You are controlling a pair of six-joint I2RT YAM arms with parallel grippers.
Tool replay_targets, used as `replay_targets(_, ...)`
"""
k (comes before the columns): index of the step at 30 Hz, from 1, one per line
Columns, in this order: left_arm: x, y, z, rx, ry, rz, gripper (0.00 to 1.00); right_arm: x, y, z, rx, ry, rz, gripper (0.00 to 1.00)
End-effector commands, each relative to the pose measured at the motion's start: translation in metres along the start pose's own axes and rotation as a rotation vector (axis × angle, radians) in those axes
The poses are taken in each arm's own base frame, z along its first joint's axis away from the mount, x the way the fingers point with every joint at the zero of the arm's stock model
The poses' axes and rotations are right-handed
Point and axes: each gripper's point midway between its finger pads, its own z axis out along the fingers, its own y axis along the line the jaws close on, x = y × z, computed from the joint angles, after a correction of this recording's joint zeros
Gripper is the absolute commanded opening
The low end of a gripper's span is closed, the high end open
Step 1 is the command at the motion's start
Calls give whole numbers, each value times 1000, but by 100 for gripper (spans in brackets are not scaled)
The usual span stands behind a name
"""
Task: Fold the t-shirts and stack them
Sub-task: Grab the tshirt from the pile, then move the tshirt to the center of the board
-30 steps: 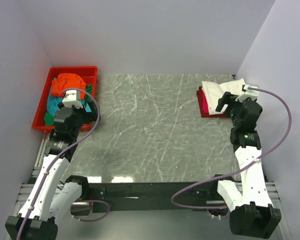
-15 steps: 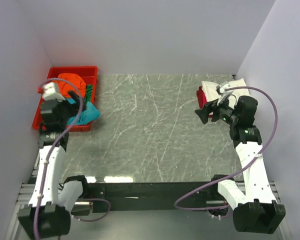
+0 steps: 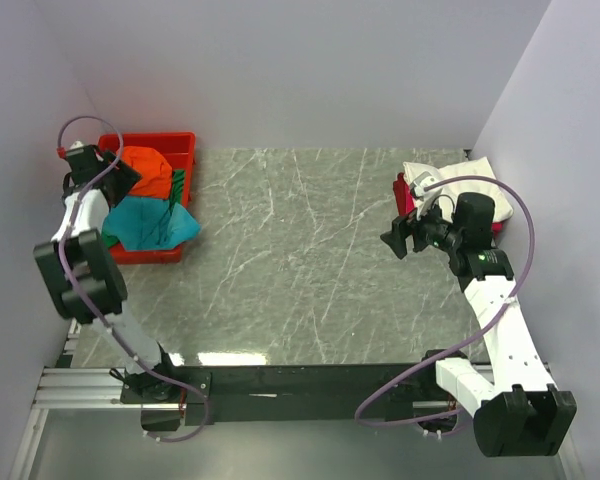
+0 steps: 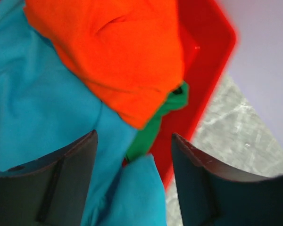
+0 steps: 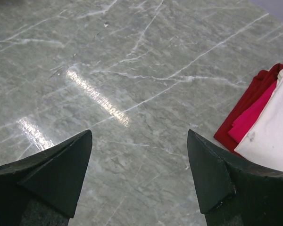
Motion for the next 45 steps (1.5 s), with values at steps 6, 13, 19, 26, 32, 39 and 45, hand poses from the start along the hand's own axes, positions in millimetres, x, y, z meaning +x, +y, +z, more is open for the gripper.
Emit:
replay_targets(6, -12, 3, 71, -30, 80, -51, 64, 3, -4, 2, 3, 26, -27, 86)
replay_targets(13, -4, 13, 112, -48, 114, -56, 49, 9, -10, 1, 11, 31, -4, 86)
replay_targets(19, -34, -20, 94, 63, 49, -31, 2, 12, -16, -1, 32, 34, 5, 86)
replay_targets(26, -111, -119, -16, 356, -139, 32, 1, 11, -19, -3, 43, 27, 0, 86)
replay_targets(32, -119, -219, -138, 653, -221, 151, 0, 13, -22, -5, 57, 23, -2, 85)
replay_targets(39, -38, -309, -270, 943, -174, 292, 0, 10, -31, -17, 93, -6, 5, 85)
replay_targets(45, 25, -345, -379, 1196, -136, 355, 0, 10, -40, -26, 133, -24, 21, 85)
